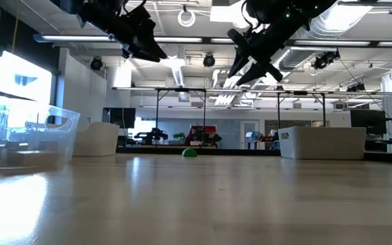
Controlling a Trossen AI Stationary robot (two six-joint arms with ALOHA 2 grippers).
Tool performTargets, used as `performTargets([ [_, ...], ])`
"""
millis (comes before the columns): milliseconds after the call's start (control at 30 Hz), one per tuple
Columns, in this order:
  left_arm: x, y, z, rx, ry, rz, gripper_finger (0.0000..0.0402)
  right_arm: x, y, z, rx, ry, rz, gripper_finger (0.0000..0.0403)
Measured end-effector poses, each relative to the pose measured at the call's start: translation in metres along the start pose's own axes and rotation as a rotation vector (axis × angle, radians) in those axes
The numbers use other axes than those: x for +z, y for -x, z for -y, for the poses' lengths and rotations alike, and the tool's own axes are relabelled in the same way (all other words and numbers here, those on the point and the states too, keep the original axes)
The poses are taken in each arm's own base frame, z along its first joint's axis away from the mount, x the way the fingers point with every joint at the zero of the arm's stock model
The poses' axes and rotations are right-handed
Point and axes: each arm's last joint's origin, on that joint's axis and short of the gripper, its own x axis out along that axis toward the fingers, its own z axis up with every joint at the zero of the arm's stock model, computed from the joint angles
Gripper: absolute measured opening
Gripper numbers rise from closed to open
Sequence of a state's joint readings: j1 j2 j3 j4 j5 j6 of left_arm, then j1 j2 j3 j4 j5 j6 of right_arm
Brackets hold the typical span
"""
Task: Sort & place blocks by color
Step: Put the green half-circle into the right white bin
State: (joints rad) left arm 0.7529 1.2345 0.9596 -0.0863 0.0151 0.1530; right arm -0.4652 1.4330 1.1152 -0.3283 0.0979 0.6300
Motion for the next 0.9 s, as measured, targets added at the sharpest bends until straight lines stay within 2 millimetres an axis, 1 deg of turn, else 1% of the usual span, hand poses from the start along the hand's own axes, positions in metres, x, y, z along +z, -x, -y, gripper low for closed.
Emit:
performTargets([
  [167, 0.0, -0.007, -0.004, -0.017, -0.084, 0.017, 0.0218, -0.003, 0.001, -0.006, 0.014, -0.014, -0.002, 0.0145],
  [267, 0.007, -0.013, -0.003, -0.049, -0.159, 0.015, 0.0218, -0.005, 0.001, -0.008, 0.02, -0.025, -0.006, 0.0145],
  [467, 0.023, -0.035, -0.011, -0.054, -0.213, 0.003, 0.0218, -0.005, 0.001, -0.009, 0.025, -0.047, -0.003, 0.0145],
  [533, 0.024, -0.045, -0.011, -0.068, -0.212, -0.014, 0.0218, -0.005, 0.001, -0.009, 0.025, -0.059, -0.004, 0.0145],
  [700, 0.014, -0.07, -0.01, -0.17, -0.191, -0.063, 0.0218, -0.006, 0.001, -0.01, 0.028, -0.058, -0.006, 0.0145],
  [900, -0.016, -0.103, -0.005, -0.228, -0.173, -0.17, 0.0218, -0.008, 0.002, -0.012, 0.03, -0.05, -0.008, 0.0145],
])
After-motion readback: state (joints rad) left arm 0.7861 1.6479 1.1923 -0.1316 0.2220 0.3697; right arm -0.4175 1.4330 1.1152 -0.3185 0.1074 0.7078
